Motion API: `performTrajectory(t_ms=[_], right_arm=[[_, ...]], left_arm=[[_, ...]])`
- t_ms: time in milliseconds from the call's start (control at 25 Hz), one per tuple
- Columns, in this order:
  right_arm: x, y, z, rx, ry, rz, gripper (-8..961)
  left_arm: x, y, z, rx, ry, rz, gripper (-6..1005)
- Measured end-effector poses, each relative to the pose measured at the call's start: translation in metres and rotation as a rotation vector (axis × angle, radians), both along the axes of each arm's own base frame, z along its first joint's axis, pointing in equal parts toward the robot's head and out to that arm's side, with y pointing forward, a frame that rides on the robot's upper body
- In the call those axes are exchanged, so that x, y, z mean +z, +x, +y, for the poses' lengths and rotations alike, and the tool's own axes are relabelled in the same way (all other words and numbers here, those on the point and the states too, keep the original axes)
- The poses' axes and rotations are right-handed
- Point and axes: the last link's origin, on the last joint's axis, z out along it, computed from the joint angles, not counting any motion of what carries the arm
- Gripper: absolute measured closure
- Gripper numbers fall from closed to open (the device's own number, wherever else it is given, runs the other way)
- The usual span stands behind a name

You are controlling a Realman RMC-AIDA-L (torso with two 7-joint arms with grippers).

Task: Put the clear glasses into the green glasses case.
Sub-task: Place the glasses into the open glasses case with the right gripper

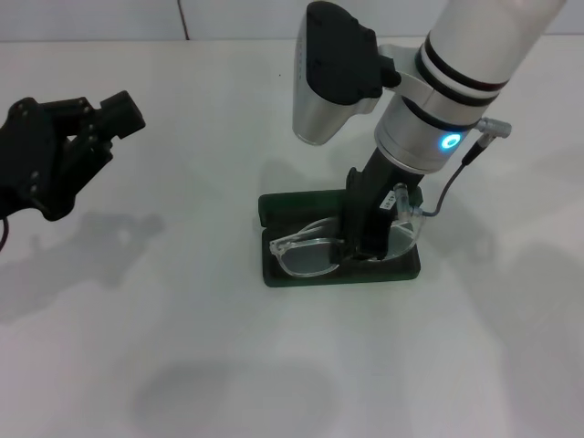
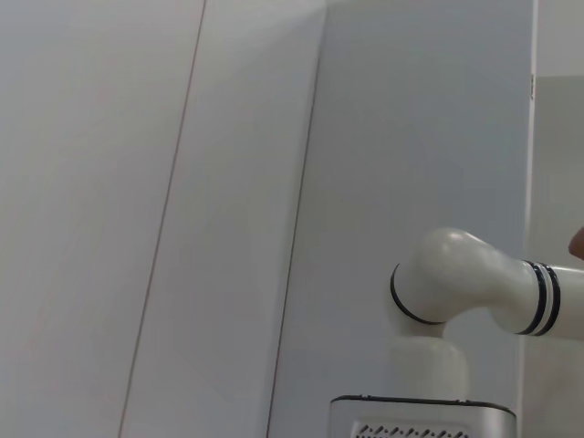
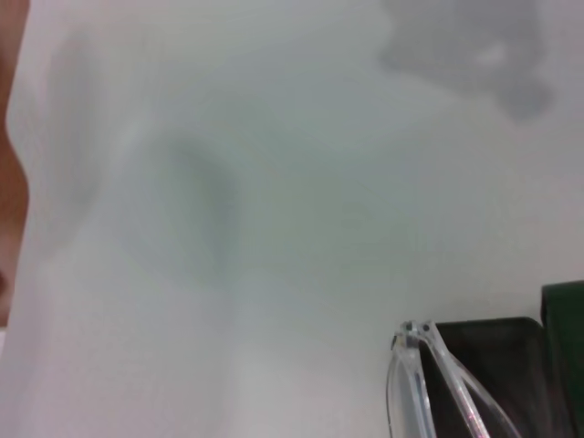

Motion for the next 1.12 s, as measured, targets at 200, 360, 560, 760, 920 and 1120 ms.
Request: performTrajectory(t_ms=[200, 360, 560, 760, 920, 1120], right_arm=[[-0.003, 0.005, 0.002, -0.024, 0.017, -0.007, 815], [-0.005, 0.008, 0.002, -0.030, 0.028, -0.018, 815], [-0.006, 0.012, 0.003, -0.037, 0.041, -0.012, 815], [-0.007, 0.013, 0.004, -0.037, 0.050, -0.008, 814], [-0.007, 0.014, 0.004, -0.038, 0.052, -0.007, 814], [-0.007, 0.015, 0.005, -0.038, 0.062, 0.001, 814]], left_arm=[[-0.001, 0.000, 0.000, -0.003, 0.000, 0.009, 916], [-0.001, -0.001, -0.001, -0.009, 0.008, 0.015, 916], [-0.002, -0.001, -0.001, -0.010, 0.009, 0.018, 915], [-0.002, -0.002, -0.002, -0.008, 0.006, 0.020, 914], [-0.003, -0.002, -0.003, -0.008, 0.001, 0.026, 914], [-0.005, -0.002, -0.003, -0.010, -0.006, 0.031, 914]])
